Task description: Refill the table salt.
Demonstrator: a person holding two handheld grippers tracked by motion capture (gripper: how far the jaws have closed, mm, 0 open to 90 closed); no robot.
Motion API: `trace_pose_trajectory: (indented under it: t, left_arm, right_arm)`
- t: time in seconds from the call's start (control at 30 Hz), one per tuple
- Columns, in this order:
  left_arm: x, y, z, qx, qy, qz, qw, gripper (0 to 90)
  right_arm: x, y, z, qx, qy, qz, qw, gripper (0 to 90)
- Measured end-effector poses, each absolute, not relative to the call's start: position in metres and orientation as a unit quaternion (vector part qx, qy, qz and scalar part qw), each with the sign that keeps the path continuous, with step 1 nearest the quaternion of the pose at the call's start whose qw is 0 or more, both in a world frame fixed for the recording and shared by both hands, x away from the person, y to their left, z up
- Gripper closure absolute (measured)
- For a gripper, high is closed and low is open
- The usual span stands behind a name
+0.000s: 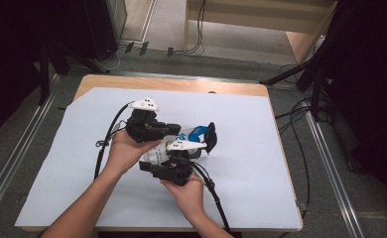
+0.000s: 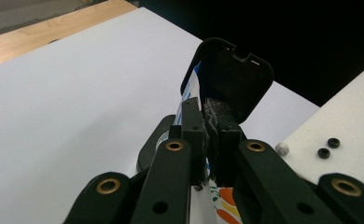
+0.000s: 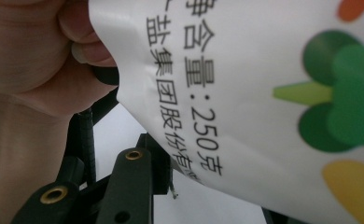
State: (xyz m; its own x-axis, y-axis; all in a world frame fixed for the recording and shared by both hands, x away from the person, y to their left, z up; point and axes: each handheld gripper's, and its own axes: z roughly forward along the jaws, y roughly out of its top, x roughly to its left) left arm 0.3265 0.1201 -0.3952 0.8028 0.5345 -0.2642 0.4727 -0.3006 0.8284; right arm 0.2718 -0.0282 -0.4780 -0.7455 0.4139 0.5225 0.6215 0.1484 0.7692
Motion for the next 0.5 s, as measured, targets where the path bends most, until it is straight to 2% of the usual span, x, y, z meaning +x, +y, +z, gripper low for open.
trace_pose_trajectory:
  t: [0.23,0.5]
  left_arm:
    - [0.3274,0.1206,-0.3942,0.805,0.314,0.032,0.503,87.4]
    - [0.3272,0.1194,-0.3935,0.805,0.312,0.031,0.503,87.8]
  right_arm:
    - [0.2716,-0.0266,-0.4773,-0.336,-0.756,-0.555,0.089,60.3]
    - [0.2717,-0.0258,-0.4781,-0.338,-0.756,-0.554,0.090,59.0]
